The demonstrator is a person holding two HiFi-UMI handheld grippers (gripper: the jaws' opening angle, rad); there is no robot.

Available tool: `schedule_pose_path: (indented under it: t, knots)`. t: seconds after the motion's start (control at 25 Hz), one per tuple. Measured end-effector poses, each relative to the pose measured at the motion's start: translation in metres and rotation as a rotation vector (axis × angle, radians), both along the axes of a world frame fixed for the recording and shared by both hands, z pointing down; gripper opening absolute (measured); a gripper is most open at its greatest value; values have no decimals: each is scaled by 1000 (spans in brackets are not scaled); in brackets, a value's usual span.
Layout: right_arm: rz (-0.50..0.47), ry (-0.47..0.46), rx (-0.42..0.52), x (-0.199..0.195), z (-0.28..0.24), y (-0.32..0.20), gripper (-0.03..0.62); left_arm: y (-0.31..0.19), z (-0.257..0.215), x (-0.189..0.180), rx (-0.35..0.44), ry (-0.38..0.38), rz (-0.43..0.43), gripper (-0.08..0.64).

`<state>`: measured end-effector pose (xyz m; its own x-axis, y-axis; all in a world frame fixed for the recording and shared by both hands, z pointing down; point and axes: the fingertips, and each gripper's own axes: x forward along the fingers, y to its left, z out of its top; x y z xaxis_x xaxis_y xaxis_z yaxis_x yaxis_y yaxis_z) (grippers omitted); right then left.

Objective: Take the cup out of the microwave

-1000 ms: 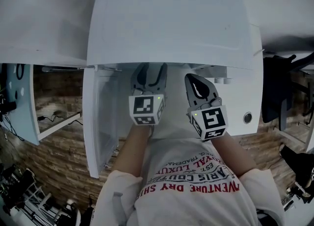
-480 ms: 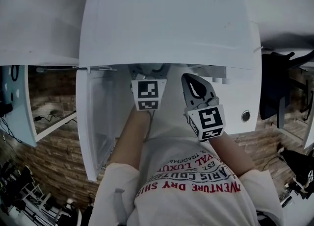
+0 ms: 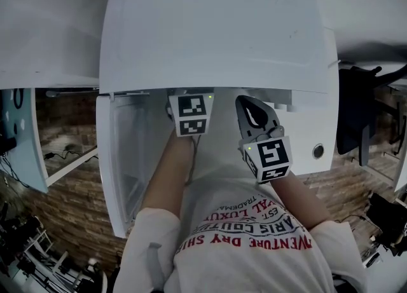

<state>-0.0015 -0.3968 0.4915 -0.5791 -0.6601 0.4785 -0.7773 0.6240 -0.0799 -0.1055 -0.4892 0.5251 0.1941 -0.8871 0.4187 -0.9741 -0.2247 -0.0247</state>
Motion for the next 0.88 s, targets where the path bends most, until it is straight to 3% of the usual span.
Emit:
schedule_pose_path:
  t: [0.16, 0.88]
  knots:
    - [1, 0, -2, 1, 1, -1, 11, -2, 3, -4, -21, -28, -16, 367]
    - [35, 3, 33, 7, -13, 14, 11, 31, -12, 3, -30, -7, 20, 358]
